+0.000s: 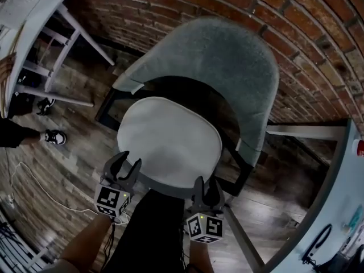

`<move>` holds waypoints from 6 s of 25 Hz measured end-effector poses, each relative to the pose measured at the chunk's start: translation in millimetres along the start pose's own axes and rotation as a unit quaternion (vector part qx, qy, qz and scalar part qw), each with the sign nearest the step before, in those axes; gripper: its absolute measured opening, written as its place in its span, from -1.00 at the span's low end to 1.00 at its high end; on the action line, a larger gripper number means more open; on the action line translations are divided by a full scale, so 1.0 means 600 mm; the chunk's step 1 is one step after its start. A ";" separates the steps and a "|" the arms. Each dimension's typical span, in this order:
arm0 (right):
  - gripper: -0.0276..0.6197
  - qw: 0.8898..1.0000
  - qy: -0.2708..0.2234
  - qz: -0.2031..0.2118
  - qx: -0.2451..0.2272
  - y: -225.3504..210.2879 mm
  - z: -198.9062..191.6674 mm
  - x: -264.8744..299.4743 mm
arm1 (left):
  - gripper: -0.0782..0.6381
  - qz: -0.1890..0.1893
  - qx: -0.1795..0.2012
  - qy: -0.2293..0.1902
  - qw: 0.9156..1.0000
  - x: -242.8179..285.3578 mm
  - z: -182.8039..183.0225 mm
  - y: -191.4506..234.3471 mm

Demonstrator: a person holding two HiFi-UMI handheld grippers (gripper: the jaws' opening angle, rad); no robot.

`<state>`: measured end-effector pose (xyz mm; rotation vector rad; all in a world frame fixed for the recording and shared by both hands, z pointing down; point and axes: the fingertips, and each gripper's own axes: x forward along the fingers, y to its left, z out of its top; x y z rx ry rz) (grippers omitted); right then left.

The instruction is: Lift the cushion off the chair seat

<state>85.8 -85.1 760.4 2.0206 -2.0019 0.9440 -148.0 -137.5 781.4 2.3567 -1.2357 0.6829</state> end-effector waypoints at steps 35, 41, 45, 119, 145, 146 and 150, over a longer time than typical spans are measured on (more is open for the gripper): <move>-0.03 0.985 0.089 -0.079 0.128 -0.087 -0.198 0.056 | 0.16 0.039 -0.135 0.054 0.989 0.092 -0.127 0.134; -0.02 0.983 0.086 -0.077 0.140 -0.089 -0.197 0.055 | 0.16 0.030 -0.187 0.069 0.979 0.098 -0.145 0.146; -0.03 0.981 0.080 -0.067 0.161 -0.087 -0.197 0.057 | 0.16 0.020 -0.227 0.050 0.972 0.099 -0.135 0.147; -0.74 0.997 -0.070 0.034 -0.021 0.104 0.456 -0.277 | -0.61 0.069 -0.096 -0.159 0.980 -0.337 0.460 0.004; -0.74 0.996 -0.070 0.039 -0.036 0.103 0.465 -0.272 | -0.61 0.068 -0.097 -0.155 0.981 -0.334 0.465 0.002; -0.74 0.996 -0.070 0.039 -0.036 0.103 0.465 -0.272 | -0.61 0.068 -0.098 -0.155 0.981 -0.333 0.465 0.002; -0.74 0.996 -0.069 0.035 -0.036 0.098 0.464 -0.273 | -0.61 0.064 -0.105 -0.154 0.980 -0.328 0.461 -0.002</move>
